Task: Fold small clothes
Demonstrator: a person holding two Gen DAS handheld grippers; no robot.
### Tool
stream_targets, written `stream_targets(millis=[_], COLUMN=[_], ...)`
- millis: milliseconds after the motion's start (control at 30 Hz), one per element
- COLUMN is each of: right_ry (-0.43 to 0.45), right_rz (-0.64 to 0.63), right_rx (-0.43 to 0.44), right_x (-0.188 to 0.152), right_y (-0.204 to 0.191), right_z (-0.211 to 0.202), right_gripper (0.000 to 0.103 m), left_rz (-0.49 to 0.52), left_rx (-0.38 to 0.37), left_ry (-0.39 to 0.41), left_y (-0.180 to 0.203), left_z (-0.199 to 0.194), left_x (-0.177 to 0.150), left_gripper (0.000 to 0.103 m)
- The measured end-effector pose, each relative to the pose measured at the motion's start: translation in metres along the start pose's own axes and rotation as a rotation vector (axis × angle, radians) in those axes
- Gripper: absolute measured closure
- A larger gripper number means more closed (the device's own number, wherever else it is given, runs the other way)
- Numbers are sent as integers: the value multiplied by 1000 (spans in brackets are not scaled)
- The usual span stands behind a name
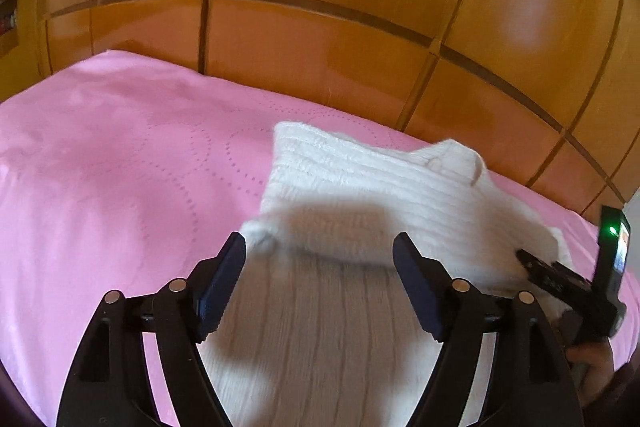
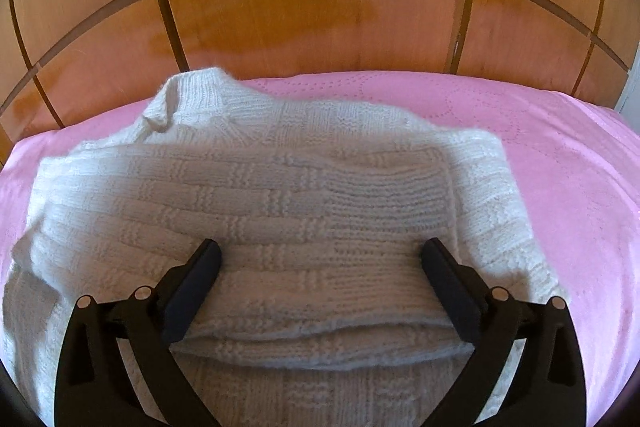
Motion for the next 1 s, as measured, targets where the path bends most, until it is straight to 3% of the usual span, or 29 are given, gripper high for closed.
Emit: stream_targets(millis=[267, 600, 767, 900, 1000], right_ry=[10, -46, -51, -51, -81], right_rz=[46, 23, 17, 95, 130], right_rx=[19, 78, 95, 98, 131], right_x=[-15, -76, -103, -136, -161], right_y=[-1, 7, 28, 65, 80], right_z=[-32, -76, -110, -141, -154], right_gripper=[2, 2, 2, 2, 2], left_rz=[24, -22, -45, -26, 8], left_rx=[-14, 8, -60, -113, -139], left_ry=[-8, -92, -161, -201, -222], left_y=[-13, -54, -77, -81, -78], left_z=[-39, -50, -60, -70, -77], left_x=[-28, -69, -93, -108, -115], left_gripper=[28, 28, 28, 40, 41])
Point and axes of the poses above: each gripper's, at about its wrist camera, not at the fingertips, and z roughly the way its jaws point, y to its right, x to its top, the point moved 2 cm from there along z, roughly the way its jaws point, and after that the axes turned 5 degrees about x, right-handed, at the moved point
